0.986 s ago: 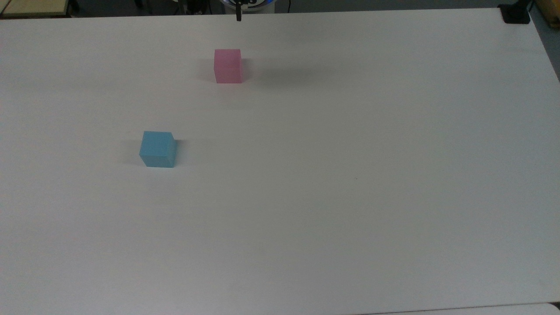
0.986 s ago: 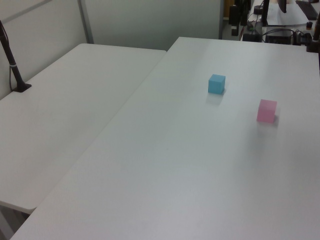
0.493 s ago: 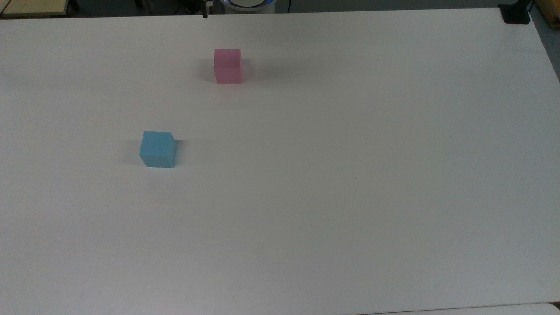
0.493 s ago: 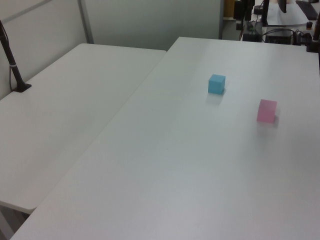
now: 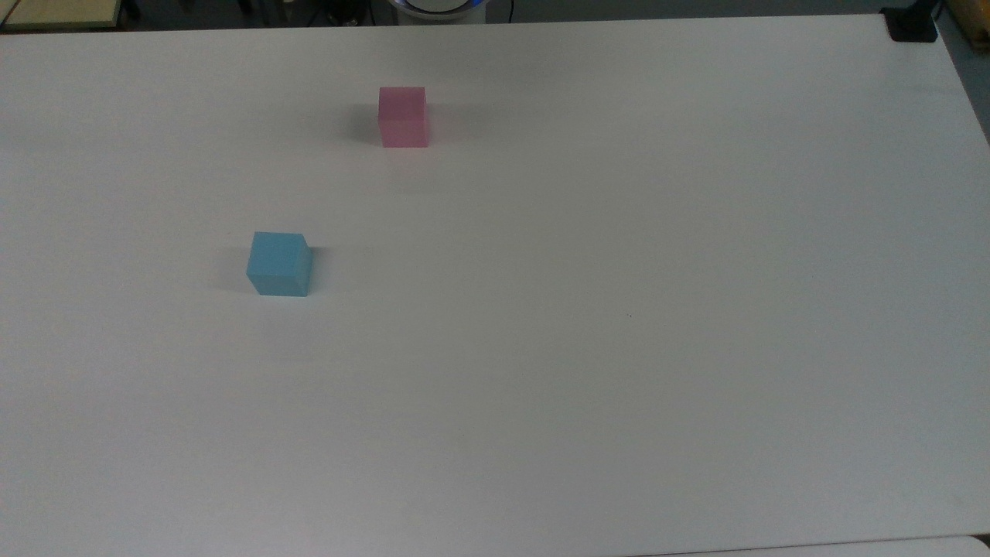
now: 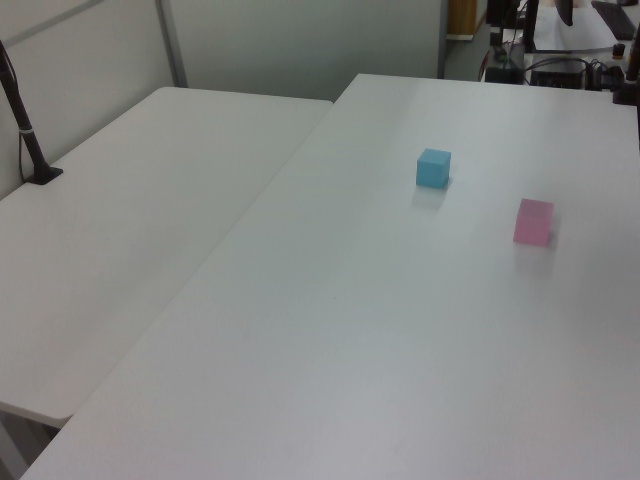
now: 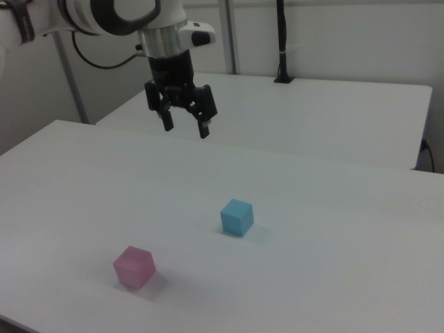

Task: Put blue cube on pink cube
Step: 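Move the open gripper over the light-blue cube and lower it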

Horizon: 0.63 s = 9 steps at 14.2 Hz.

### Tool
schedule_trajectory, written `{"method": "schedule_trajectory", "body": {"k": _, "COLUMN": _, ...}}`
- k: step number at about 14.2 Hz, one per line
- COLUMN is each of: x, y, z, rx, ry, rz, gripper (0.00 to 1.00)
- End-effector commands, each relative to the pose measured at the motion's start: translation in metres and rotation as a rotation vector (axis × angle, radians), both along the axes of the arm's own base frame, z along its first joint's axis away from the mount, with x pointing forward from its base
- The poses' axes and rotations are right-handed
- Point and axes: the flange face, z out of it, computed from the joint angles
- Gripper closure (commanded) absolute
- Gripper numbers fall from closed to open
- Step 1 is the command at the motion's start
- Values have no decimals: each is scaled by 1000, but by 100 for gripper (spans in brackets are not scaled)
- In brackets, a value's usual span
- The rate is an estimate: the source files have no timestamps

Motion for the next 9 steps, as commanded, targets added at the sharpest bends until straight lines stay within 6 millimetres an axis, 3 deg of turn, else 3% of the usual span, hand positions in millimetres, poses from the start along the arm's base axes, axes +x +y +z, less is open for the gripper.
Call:
{"method": "schedule_trajectory", "body": {"k": 1, "x": 23, "y": -9, "z": -16, "rx": 2, "ry": -59, "rz": -23, "gripper": 0}}
{"method": "schedule_trajectory", "body": {"k": 8, "x": 47, "y": -10, "z": -52, "rx": -2, "ry": -60, "rz": -27, "gripper": 0}}
{"method": "schedule_trajectory", "body": {"k": 9, "x": 50, "y": -10, "z": -78, "rx": -3, "ry": -66, "rz": -22, "gripper": 0}}
